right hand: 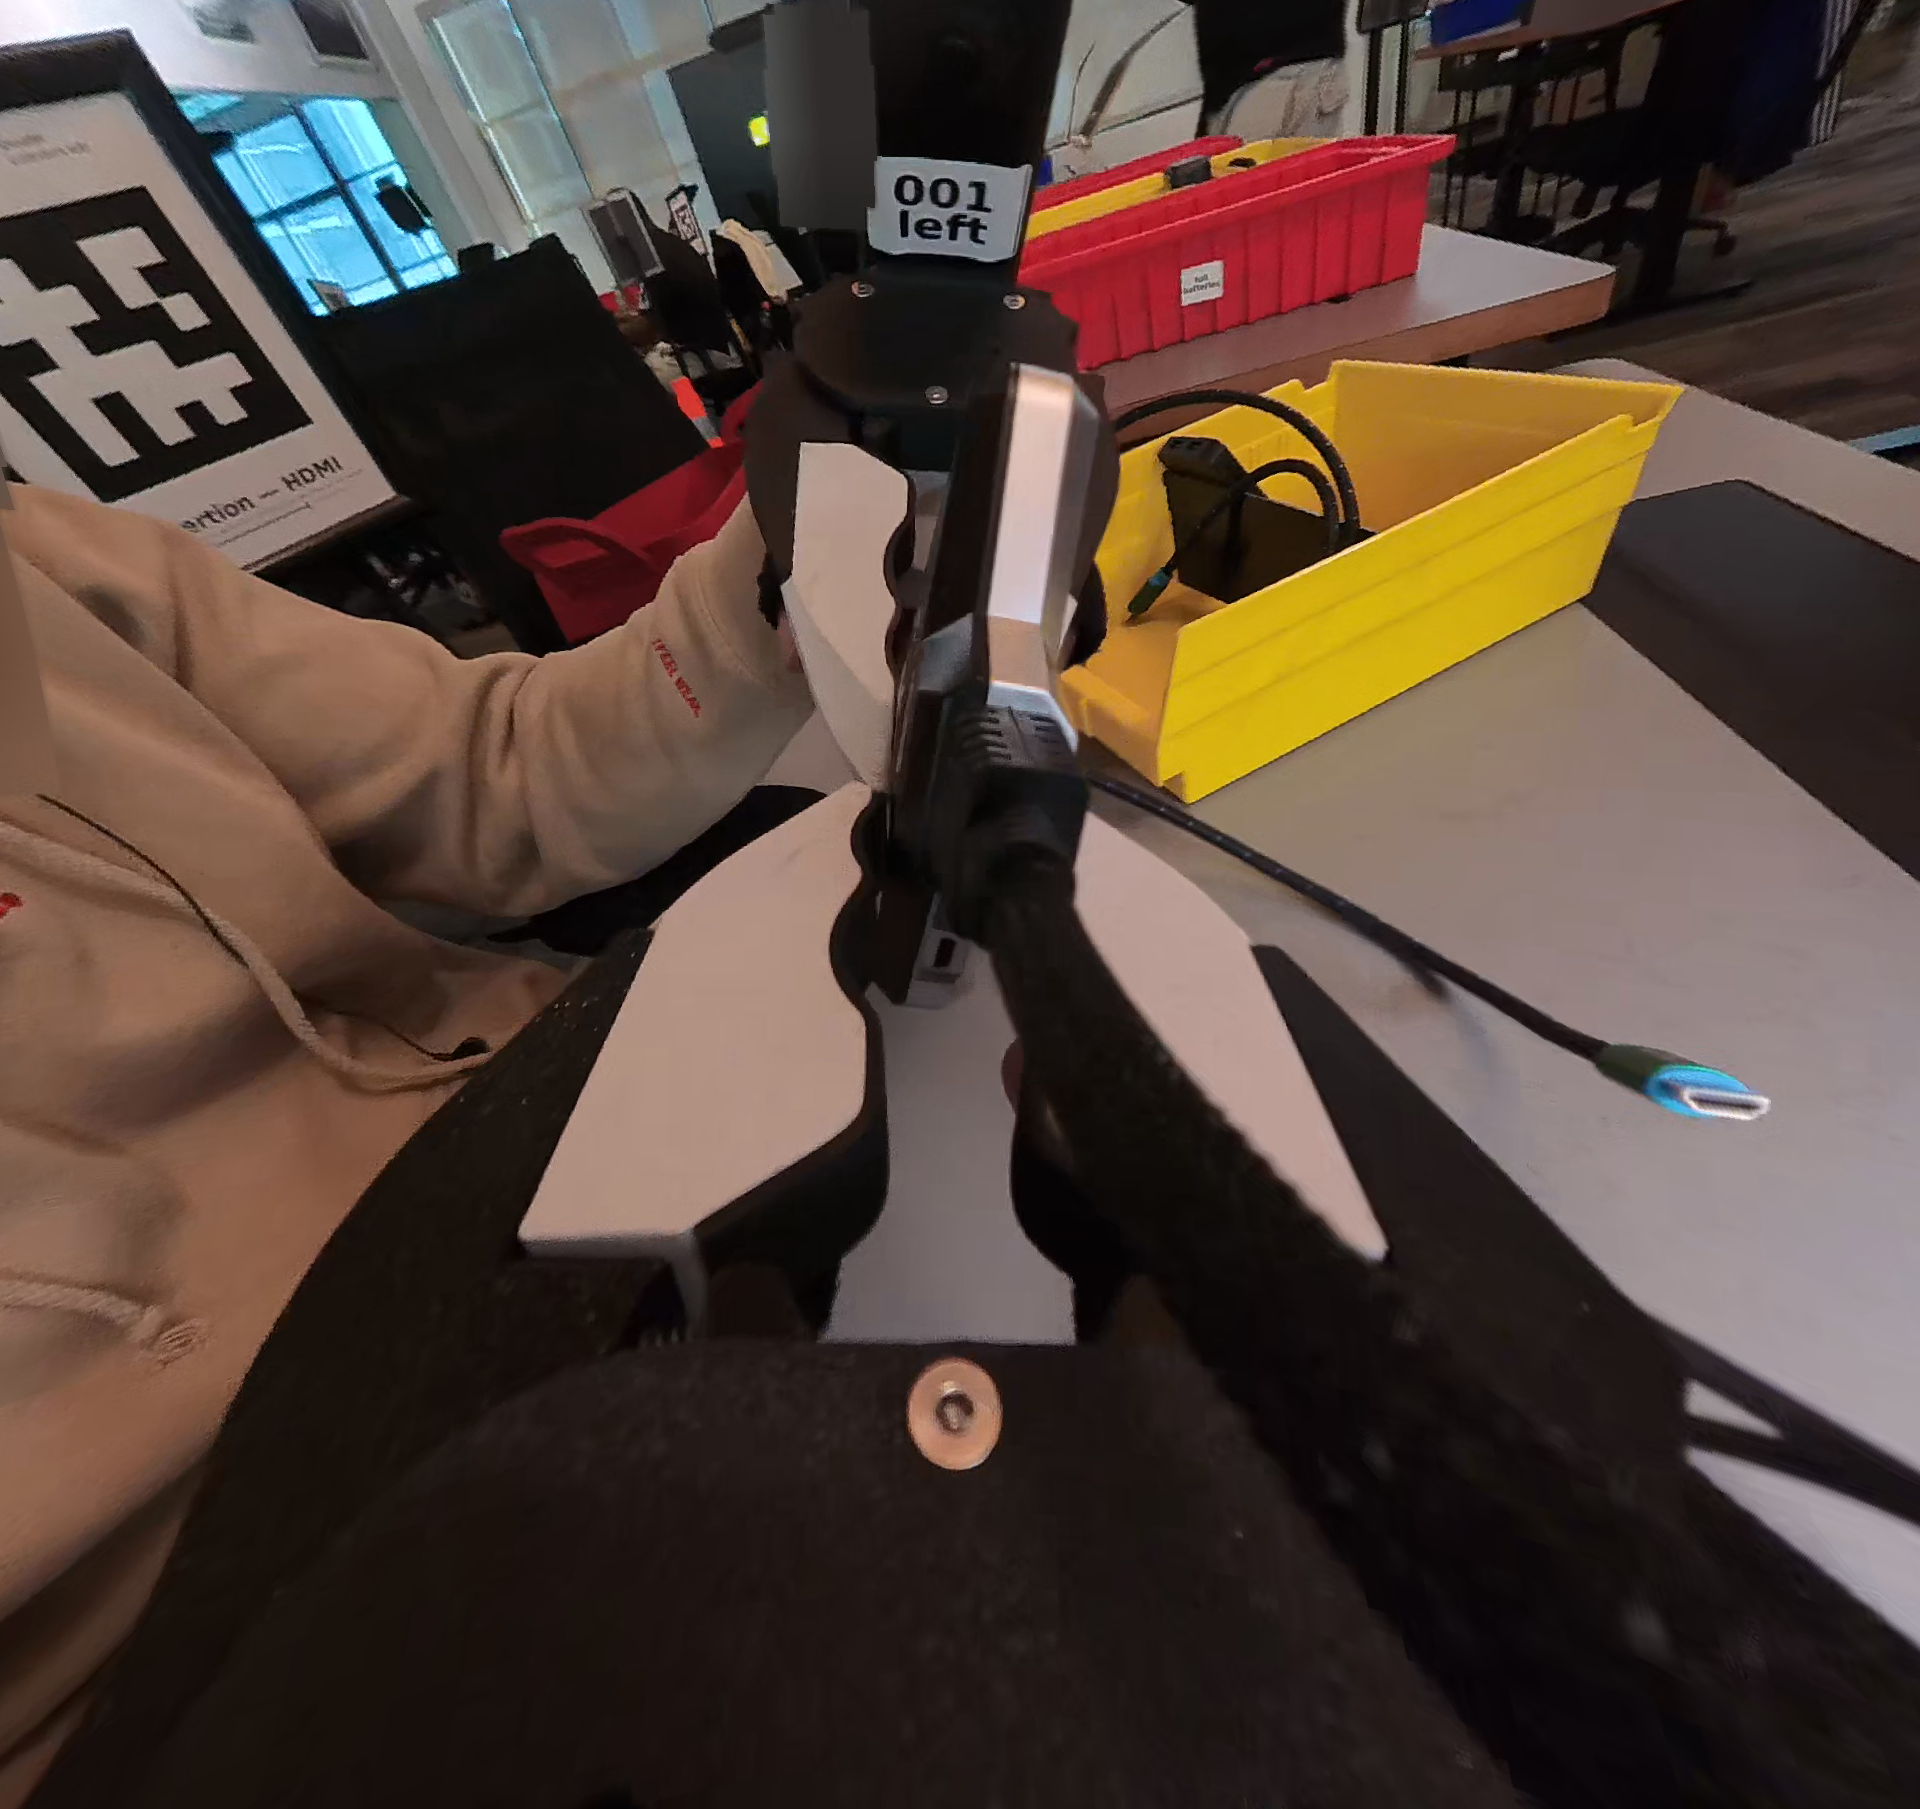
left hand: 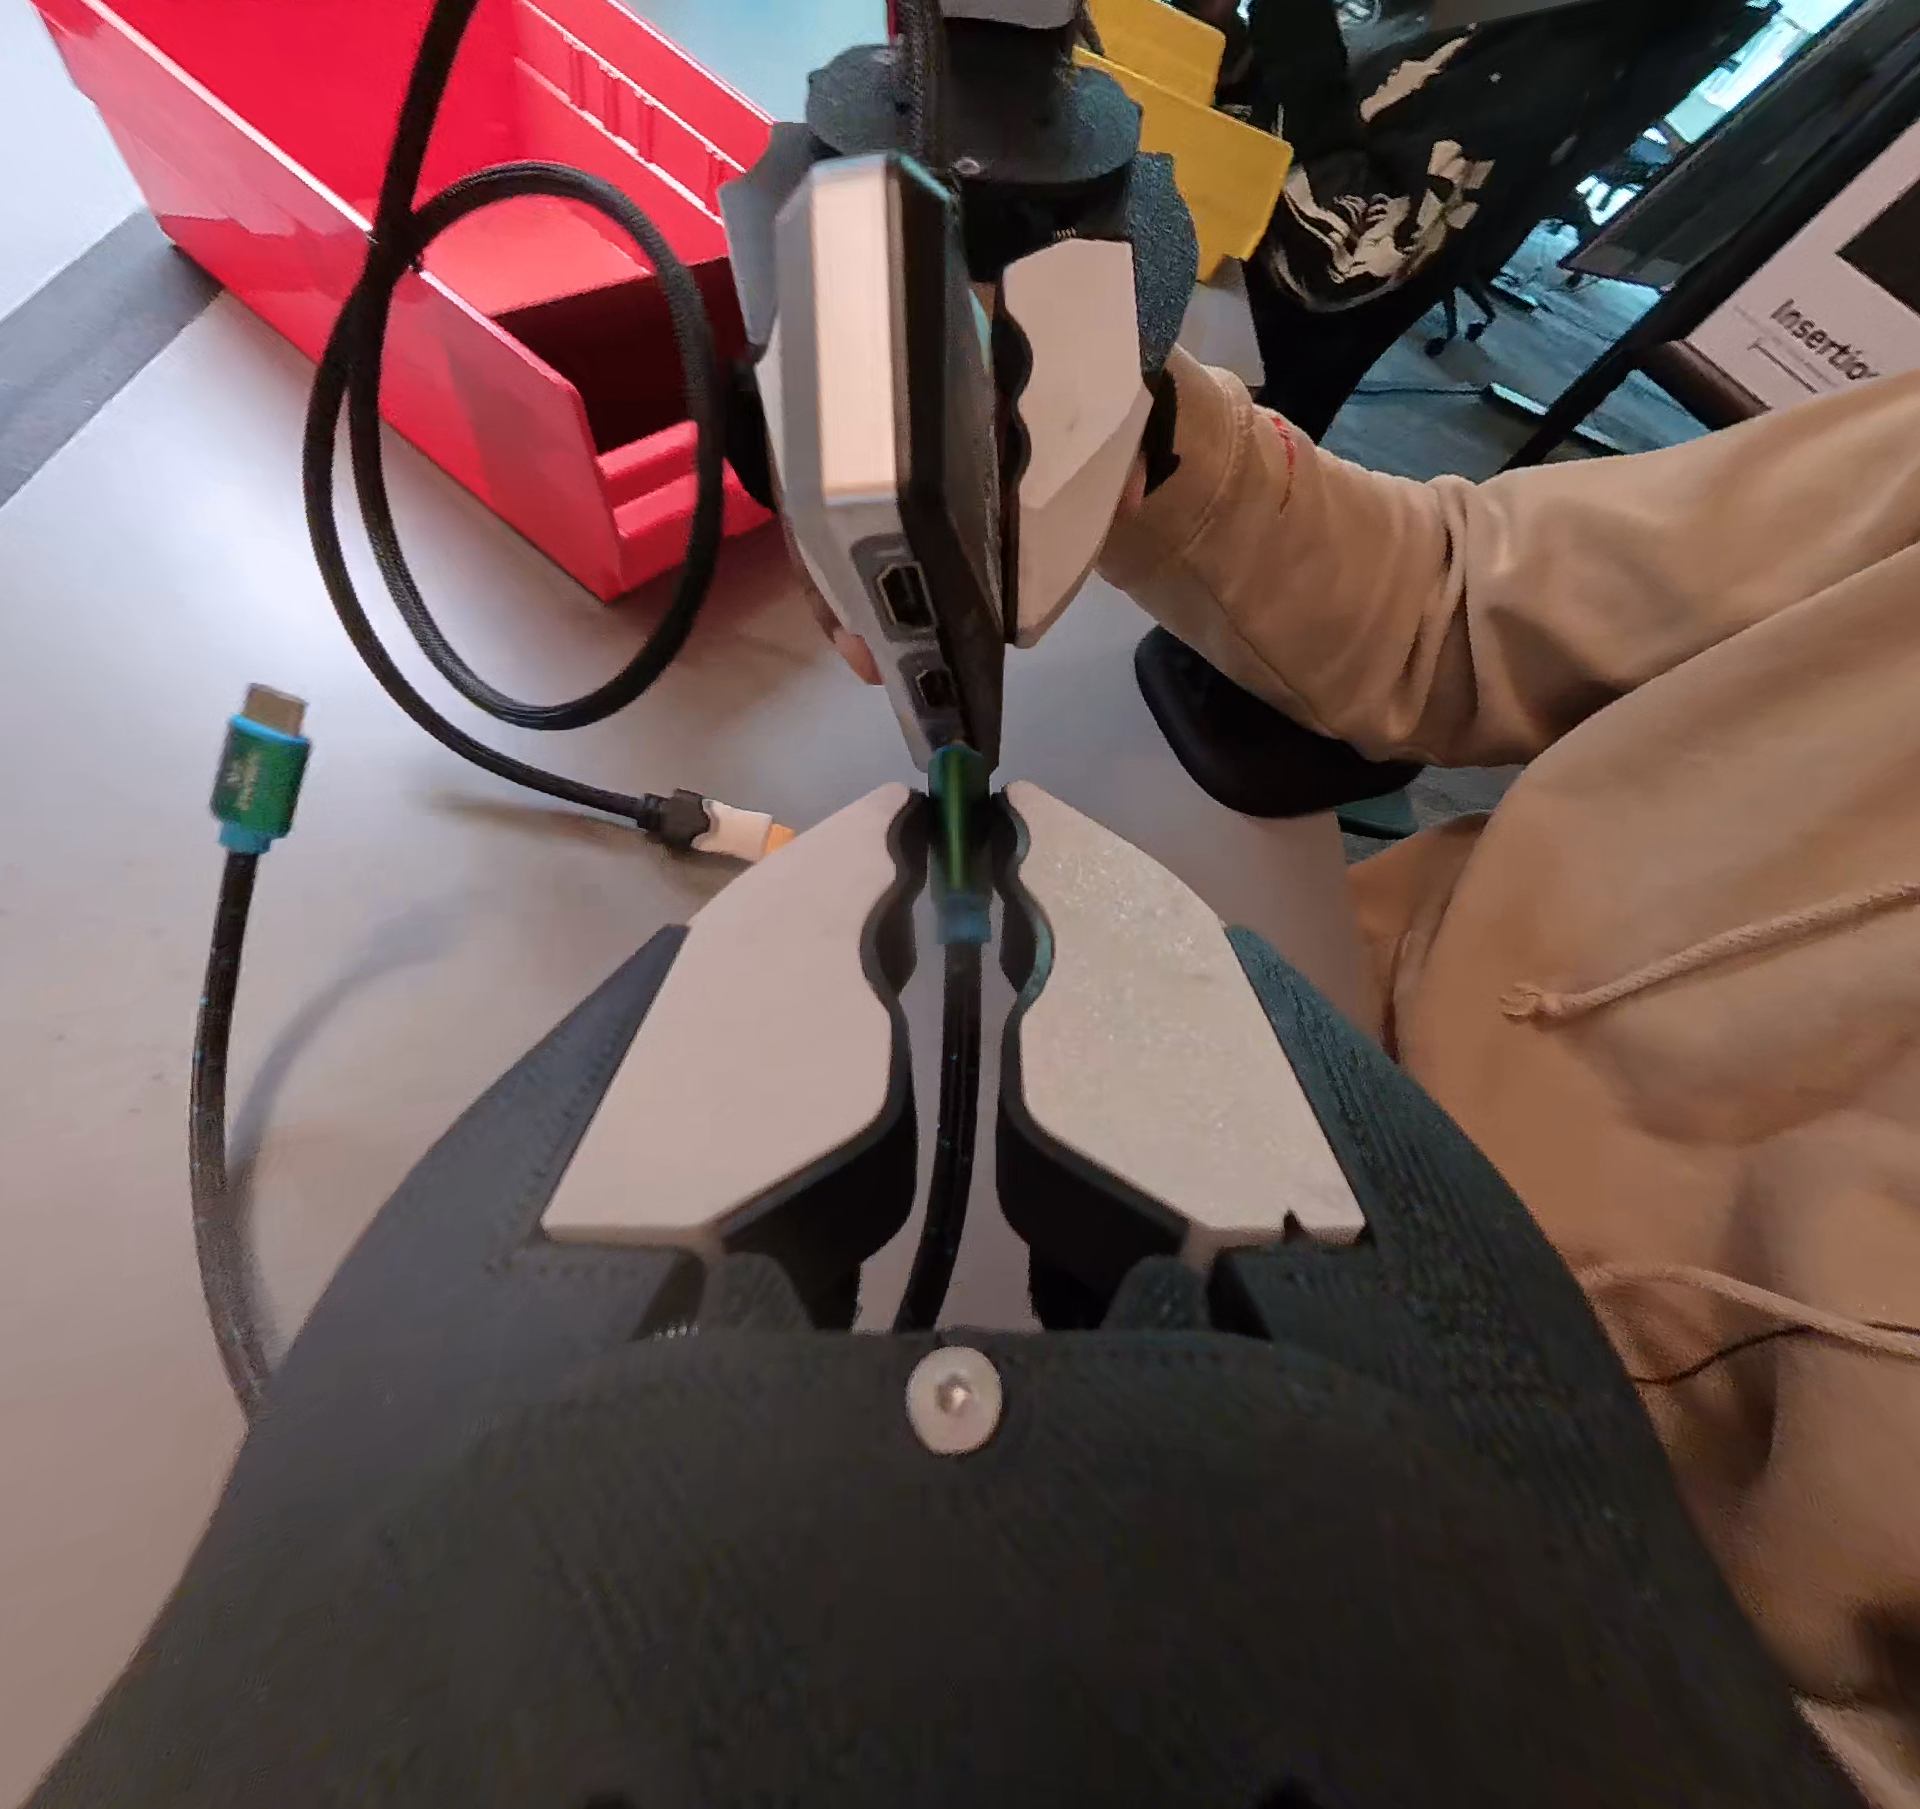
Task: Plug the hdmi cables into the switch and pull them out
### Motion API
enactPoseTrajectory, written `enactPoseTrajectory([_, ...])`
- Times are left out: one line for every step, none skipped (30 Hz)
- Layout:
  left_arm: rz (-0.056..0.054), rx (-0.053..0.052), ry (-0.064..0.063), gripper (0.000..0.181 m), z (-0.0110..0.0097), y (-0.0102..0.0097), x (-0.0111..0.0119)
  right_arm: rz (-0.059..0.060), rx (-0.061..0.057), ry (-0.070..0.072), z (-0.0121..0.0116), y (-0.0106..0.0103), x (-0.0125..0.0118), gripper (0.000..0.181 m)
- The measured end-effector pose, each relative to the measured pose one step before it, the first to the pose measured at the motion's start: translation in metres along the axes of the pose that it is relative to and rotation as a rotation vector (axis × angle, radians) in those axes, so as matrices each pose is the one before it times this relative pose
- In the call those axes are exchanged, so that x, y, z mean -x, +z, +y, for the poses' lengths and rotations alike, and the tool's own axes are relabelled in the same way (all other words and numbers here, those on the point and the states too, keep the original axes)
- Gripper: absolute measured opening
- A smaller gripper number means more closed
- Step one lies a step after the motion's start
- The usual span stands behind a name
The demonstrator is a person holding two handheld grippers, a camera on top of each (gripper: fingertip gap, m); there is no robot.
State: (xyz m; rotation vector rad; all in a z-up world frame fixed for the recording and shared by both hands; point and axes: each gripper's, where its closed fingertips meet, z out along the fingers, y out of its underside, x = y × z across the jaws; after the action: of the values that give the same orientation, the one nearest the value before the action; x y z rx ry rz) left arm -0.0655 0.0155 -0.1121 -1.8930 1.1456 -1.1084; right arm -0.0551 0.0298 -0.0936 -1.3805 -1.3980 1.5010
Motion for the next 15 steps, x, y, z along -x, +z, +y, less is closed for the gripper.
enactPoseTrajectory([-0.0158,-0.0139,0.005,0.012,-0.00241,-0.00078,0.00223,0.0127,-0.0054,-0.0074,-0.00082,-0.00074,-0.00194,0.024])
enactPoseTrajectory([-0.015,-0.0267,0.0109,0.012,-0.00462,-0.00164,0.00149,0.0123,-0.014,-0.0056,-0.00273,-0.00147,-0.00189,0.024])
enactPoseTrajectory([-0.0211,-0.0311,0.0111,0.014,-0.00593,-0.00283,0.00148,0.0067,-0.0202,0.002,-0.00434,-0.00201,-0.0013,0.023])
enactPoseTrajectory([-0.0395,-0.0288,0.0083,0.02,-0.00634,-0.00452,0.00355,-0.0012,-0.017,0.0044,-0.004,-0.00252,-0.00025,0.024])
enactPoseTrajectory([-0.0482,-0.0254,0.0124,0.023,-0.00611,-0.00644,0.00445,-0.0015,-0.0093,-0.0007,-0.00298,-0.00276,0.00021,0.024])
enactPoseTrajectory([-0.0475,-0.0256,0.016,0.026,-0.00612,-0.00827,0.00457,0.0067,-0.0028,-0.0059,-0.00223,-0.0031,-0.00017,0.024])
enactPoseTrajectory([-0.0494,-0.0286,0.0113,0.029,-0.0066,-0.00983,0.00559,0.0114,-0.0012,-0.0079,-0.00218,-0.00329,-0.00071,0.024])
enactPoseTrajectory([-0.0501,-0.0273,0.0048,0.031,-0.00633,-0.01073,0.00691,0.0089,-0.0028,-0.0068,-0.00272,-0.00356,-0.00053,0.025])
enactPoseTrajectory([-0.0467,-0.0203,-0.0001,0.032,-0.00536,-0.01098,0.00822,0.0099,-0.0086,-0.0062,-0.00349,-0.0038,-0.00084,0.025])
enactPoseTrajectory([-0.0477,-0.0001,-0.003,0.032,-0.00278,-0.01054,0.01029,0.0085,-0.0116,-0.0038,-0.00386,-0.00382,-0.00082,0.025])
enactPoseTrajectory([-0.0545,0.0292,-0.0018,0.032,0.00127,-0.01014,0.01335,0.0061,-0.0116,0.0,-0.0035,-0.00363,-0.00072,0.024])
enactPoseTrajectory([-0.0581,0.0518,0.0044,0.033,0.00491,-0.00998,0.0155,0.0052,-0.0117,0.0004,-0.00309,-0.00316,-0.00066,0.025])
enactPoseTrajectory([-0.059,0.0591,0.0059,0.033,0.00729,-0.00955,0.01738,0.0079,-0.0094,0.001,-0.00251,-0.00272,-0.00126,0.025])
enactPoseTrajectory([-0.0569,0.0585,0.001,0.033,0.00889,-0.00862,0.01864,0.0091,-0.0093,0.001,-0.00245,-0.00231,-0.00153,0.025])
enactPoseTrajectory([-0.046,0.0597,-0.004,0.033,0.01089,-0.00716,0.0182,0.0055,-0.0096,0.0016,-0.00224,-0.00197,-0.00114,0.025])
